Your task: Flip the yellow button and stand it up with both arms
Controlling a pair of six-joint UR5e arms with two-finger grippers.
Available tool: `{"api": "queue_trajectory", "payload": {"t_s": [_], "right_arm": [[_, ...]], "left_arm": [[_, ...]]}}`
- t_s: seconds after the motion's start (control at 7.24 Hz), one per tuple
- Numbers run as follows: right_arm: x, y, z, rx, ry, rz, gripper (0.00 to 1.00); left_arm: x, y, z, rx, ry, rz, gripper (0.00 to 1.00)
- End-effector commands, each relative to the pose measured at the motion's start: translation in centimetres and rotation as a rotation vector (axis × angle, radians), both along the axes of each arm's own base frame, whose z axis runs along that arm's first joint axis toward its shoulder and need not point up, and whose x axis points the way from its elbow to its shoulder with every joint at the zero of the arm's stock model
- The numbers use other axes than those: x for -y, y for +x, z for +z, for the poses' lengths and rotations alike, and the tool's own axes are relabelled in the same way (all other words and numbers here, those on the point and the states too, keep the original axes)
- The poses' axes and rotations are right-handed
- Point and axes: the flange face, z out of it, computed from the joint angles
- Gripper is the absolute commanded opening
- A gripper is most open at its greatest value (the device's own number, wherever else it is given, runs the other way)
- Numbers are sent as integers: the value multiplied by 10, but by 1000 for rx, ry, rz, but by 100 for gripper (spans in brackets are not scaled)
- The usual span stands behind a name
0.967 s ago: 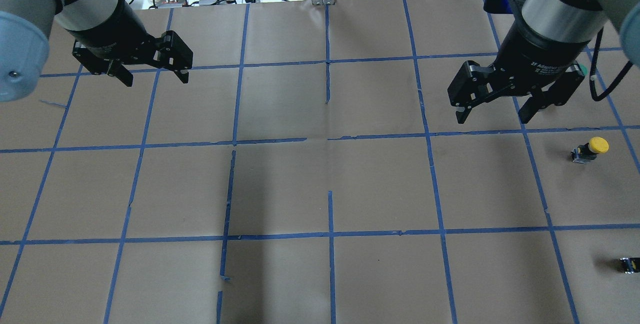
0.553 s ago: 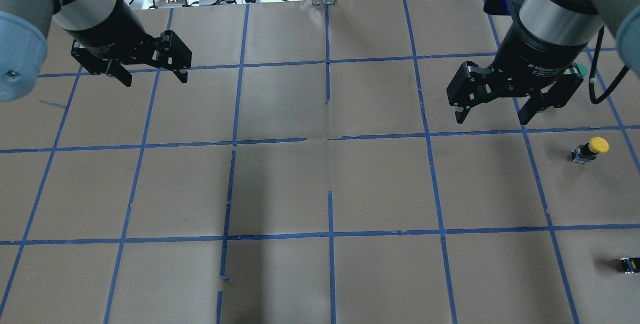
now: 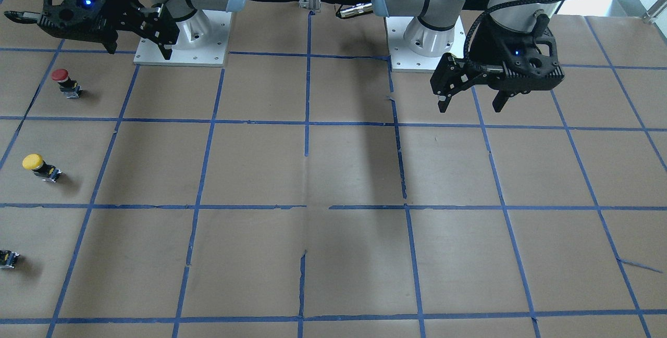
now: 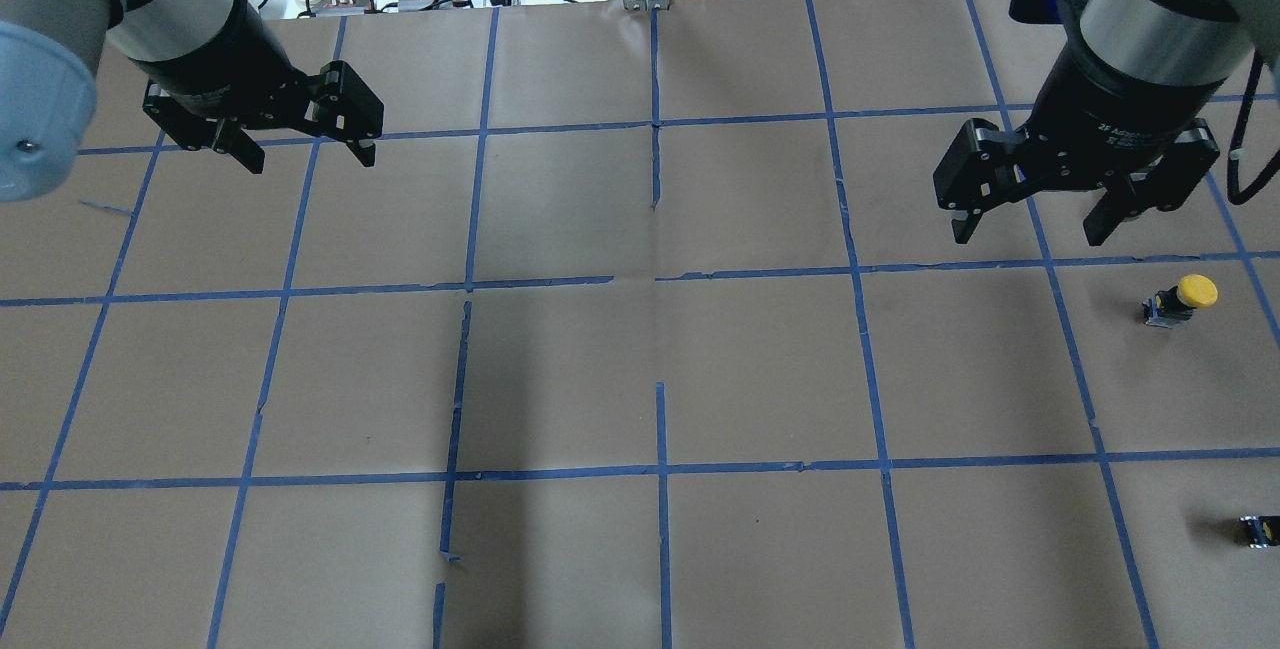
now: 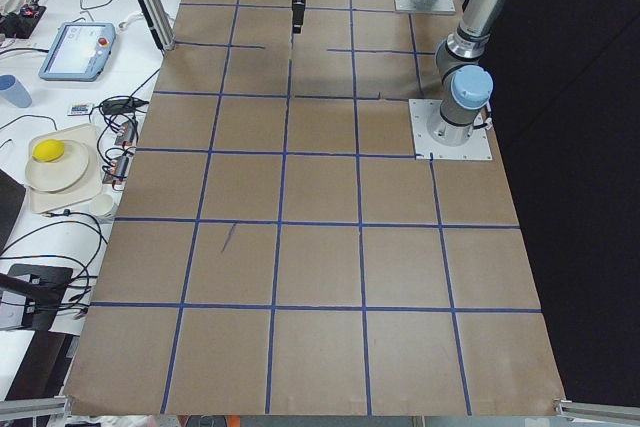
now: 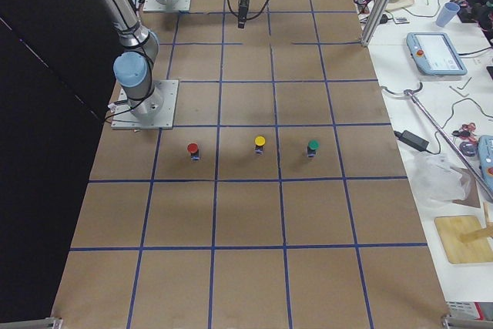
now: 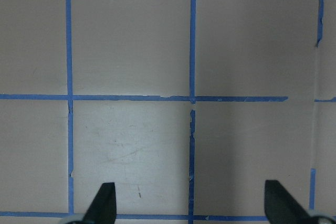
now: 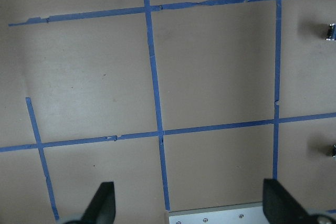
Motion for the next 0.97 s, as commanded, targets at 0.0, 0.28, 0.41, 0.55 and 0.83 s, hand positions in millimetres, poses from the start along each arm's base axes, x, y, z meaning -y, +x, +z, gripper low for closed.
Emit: {"api": "queue_trajectory", "payload": {"t_s": [0.0,0.28,0.41,0.55,0.83], "right_arm": [[-1,2,4,0,-10,-16,100],[-1,5,4,30,-11,-18,100],[-1,5,4,30,-11,-18,100],[-1,5,4,30,-11,-18,100],[-1,5,5,32,-14,-18,100]], "left_arm": [[0,1,1,0,-2,2,100],[0,1,1,0,-2,2,100],[0,1,1,0,-2,-1,100],[0,1,1,1,-2,-3,100],[0,2,2,1,-3,-3,100]]}}
